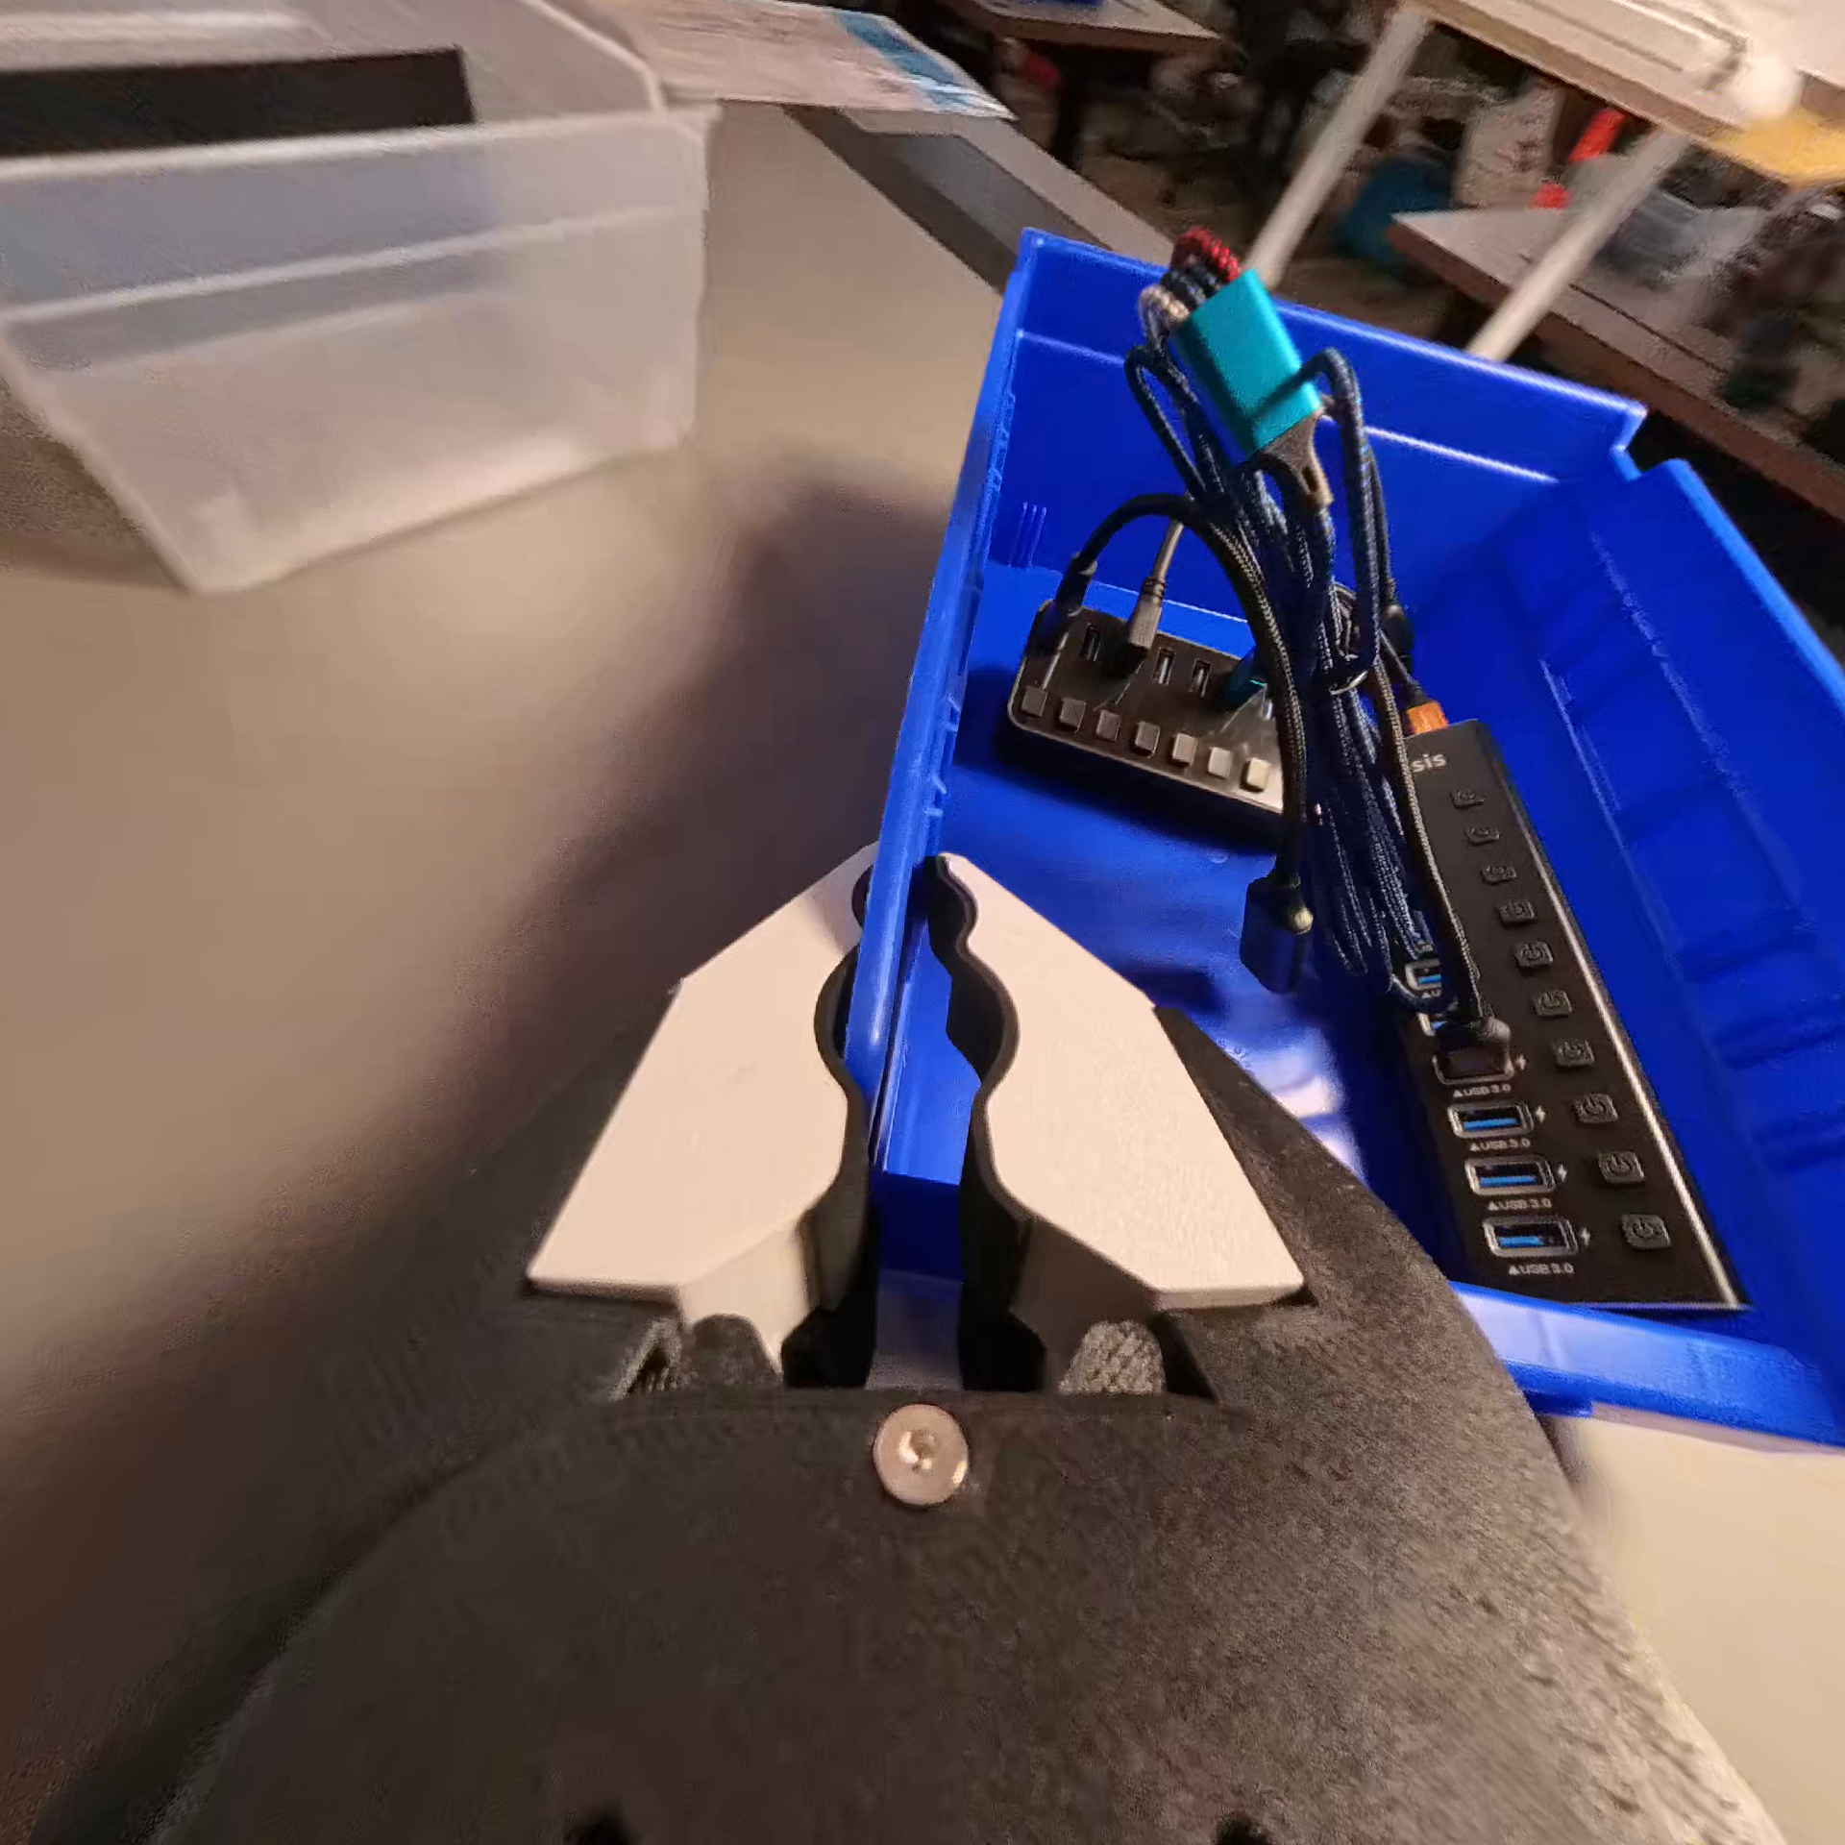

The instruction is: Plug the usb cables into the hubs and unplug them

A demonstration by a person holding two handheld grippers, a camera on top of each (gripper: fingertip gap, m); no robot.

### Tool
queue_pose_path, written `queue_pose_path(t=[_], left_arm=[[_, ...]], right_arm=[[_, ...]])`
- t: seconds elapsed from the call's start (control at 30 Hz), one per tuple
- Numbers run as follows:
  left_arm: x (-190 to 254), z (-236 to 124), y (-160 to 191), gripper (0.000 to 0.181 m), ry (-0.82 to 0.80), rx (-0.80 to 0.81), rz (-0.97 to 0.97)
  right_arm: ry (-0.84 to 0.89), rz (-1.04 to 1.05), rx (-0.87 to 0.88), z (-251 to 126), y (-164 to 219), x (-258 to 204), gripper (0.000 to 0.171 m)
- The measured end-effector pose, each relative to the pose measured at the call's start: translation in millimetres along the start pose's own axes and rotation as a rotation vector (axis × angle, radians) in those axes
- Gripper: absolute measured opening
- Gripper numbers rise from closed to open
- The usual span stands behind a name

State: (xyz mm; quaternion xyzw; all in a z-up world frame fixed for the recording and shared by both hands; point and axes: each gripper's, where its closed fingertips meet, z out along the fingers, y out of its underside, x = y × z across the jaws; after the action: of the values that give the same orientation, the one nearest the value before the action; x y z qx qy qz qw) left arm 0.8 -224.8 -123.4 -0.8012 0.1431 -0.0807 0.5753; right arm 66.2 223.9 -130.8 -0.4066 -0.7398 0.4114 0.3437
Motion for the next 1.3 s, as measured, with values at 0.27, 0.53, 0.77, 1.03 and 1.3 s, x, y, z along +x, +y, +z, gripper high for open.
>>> queue_pose_path(t=[0.27, 0.53, 0.77, 1.03, 1.3], left_arm=[[45, 45, -18, 0.008, 0.290, 0.045, 0.001], [65, 82, -31, 0.008, 0.369, 0.064, 0.008], [55, 61, -77, 0.024, 0.319, 0.245, 0.041], [-161, 29, -124, 0.050, -0.380, 0.376, -0.328], [-259, 86, -42, 0.074, -0.546, -0.166, -0.637]], right_arm=[[-0.302, -0.149, 0.063, 88, -52, -52, 0.004], [-0.444, -0.267, 0.142, 151, -90, -84, 0.004], [-0.271, -0.295, 0.233, 116, -112, -34, 0.050], [-0.028, -0.067, 0.098, 33, -94, 20, 0.048], [-0.195, 0.392, -0.065, -10, -62, -90, 0.081]])
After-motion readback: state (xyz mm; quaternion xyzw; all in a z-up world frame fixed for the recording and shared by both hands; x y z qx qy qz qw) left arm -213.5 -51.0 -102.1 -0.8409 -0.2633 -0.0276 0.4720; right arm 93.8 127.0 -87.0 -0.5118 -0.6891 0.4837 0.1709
